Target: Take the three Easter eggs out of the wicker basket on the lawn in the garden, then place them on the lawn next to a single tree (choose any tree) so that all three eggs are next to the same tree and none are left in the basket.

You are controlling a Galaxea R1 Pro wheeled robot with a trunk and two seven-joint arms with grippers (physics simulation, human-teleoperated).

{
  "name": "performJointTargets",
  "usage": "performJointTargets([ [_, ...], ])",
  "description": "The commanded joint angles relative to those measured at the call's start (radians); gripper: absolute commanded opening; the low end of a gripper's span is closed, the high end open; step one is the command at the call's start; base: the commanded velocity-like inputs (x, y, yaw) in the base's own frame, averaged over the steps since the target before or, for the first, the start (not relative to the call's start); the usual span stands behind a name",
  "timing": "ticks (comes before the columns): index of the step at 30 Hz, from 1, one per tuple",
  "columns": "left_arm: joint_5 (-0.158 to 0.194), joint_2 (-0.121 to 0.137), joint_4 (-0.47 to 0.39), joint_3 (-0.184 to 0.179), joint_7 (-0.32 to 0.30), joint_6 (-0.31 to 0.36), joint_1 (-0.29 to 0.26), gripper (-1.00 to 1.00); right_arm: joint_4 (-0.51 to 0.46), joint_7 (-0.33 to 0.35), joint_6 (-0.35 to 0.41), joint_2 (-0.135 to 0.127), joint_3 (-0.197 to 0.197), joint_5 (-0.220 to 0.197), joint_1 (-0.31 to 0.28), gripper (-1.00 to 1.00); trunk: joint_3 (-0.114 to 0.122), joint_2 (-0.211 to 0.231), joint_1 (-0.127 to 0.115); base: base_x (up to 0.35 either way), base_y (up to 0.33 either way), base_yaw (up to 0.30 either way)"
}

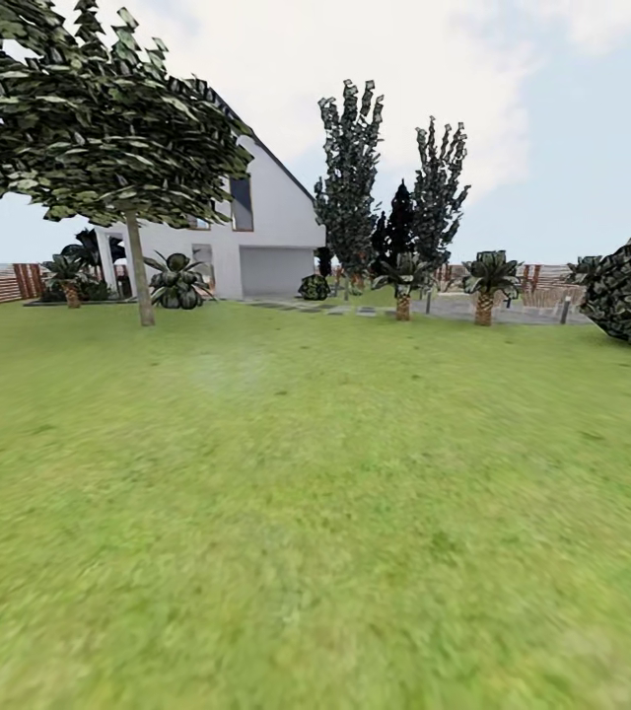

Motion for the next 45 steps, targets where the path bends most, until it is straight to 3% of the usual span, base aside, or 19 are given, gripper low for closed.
performJointTargets([
  [1, 0.0, 0.0, -0.002, -0.001, 0.0, 0.0, 0.001, 1.0, 0.002, 0.0, -0.004, 0.0, 0.005, -0.001, -0.001, 1.0, -0.001, 0.0, 0.001, 0.338, 0.0, -0.005],
  [45, 0.0, 0.0, -0.002, -0.001, 0.0, 0.0, 0.001, 1.0, 0.002, -0.001, -0.004, 0.0, 0.005, -0.001, -0.001, 1.0, -0.001, 0.0, 0.001, 0.338, 0.0, 0.0],
])
